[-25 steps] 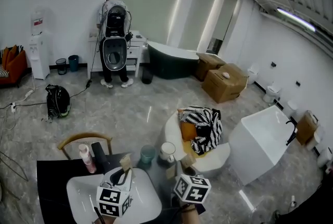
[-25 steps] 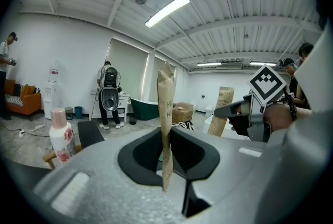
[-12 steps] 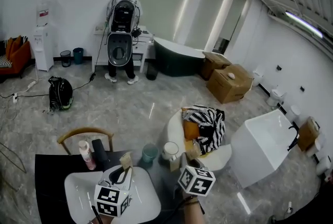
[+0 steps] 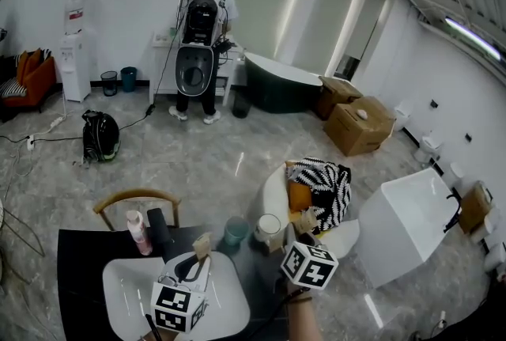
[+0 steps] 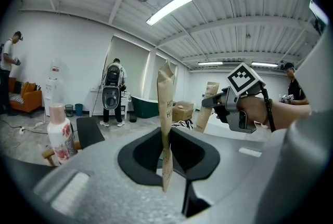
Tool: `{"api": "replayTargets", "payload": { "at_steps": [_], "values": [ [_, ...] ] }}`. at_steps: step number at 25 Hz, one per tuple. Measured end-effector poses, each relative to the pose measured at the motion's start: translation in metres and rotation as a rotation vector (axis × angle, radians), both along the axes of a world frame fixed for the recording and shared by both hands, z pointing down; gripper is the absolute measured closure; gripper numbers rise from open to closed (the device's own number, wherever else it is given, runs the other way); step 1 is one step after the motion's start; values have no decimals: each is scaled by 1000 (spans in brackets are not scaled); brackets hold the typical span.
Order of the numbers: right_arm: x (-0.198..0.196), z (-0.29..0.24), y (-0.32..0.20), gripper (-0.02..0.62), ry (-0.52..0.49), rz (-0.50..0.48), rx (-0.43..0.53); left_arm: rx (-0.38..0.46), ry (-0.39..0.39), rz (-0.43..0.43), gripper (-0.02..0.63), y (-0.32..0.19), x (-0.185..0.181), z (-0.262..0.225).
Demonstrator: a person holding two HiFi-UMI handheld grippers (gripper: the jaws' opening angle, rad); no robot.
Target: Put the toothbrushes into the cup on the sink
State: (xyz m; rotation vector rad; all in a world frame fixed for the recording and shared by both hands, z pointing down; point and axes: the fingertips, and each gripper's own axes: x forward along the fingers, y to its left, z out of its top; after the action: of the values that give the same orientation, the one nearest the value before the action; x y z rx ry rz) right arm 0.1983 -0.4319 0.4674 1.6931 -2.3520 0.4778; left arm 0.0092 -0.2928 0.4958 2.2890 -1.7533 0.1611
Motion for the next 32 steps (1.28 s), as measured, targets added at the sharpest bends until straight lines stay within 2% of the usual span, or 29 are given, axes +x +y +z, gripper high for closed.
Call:
{"api": "replayTargets", "payload": {
  "at_steps": [13,32],
  "values": [
    [2,-13,-26,546,-13,-2,28,5,-16,-5,554,-3,4,-2],
    [2,5,-63,546,-68,18,53,-12,-33,-50,554,-14,-2,8]
  ]
}}
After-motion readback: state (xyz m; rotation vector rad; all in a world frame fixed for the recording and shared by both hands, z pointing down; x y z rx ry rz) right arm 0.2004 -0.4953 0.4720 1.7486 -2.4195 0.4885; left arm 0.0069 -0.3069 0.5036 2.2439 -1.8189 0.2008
